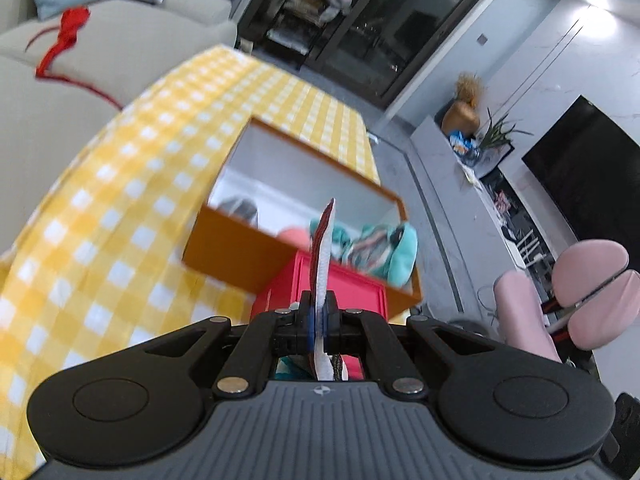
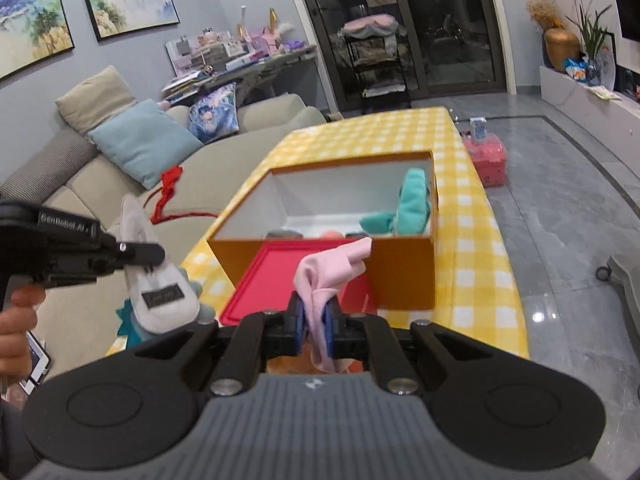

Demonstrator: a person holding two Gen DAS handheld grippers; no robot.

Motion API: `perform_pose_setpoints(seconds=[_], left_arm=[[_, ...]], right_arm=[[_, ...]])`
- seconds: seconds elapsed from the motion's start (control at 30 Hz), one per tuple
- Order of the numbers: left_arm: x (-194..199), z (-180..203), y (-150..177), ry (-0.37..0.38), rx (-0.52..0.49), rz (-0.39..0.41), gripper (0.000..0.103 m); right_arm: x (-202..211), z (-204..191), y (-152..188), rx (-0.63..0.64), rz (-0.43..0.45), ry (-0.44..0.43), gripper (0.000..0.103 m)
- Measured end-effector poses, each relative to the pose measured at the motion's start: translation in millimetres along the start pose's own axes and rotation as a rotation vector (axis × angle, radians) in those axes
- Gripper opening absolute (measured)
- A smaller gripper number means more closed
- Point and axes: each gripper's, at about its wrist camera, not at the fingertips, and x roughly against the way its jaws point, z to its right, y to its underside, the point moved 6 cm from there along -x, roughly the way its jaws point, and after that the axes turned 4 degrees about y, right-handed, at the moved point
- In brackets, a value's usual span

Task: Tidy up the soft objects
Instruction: 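Lift the white insole with the left gripper while the right carries the pink cloth, then lower the insole and pink cloth into the orange box and open both grippers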

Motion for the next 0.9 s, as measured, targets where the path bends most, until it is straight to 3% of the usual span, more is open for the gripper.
perform_pose_setpoints(seconds=[0.3,0.47,0.63,0.8,0.9], left_arm=[[-3,19,-39,0.016,-0.022,0.104,0.003],[-16,22,-59,0.092,0.008,0.121,0.003],[-46,19,-69,-0.02,-0.095,0.071,0.003],[-81,8,-77,-0.085,-0.124,0.034,0.003],[-101,1,-77,-0.113,-0.135,0.031,0.003]], right_arm=[[-2,-3,-37,0.02,0.062,-0.065,0.009],[-17,-2,-68,0.004,0.083,-0.136,0.009],[-43,-4,-87,0.04,0.091,-0.145,0.009],[-78,-3,-100,0.016,0.123,-0.1,0.009],[-110,2,-106,0.019,0.086,-0.067,0.009]])
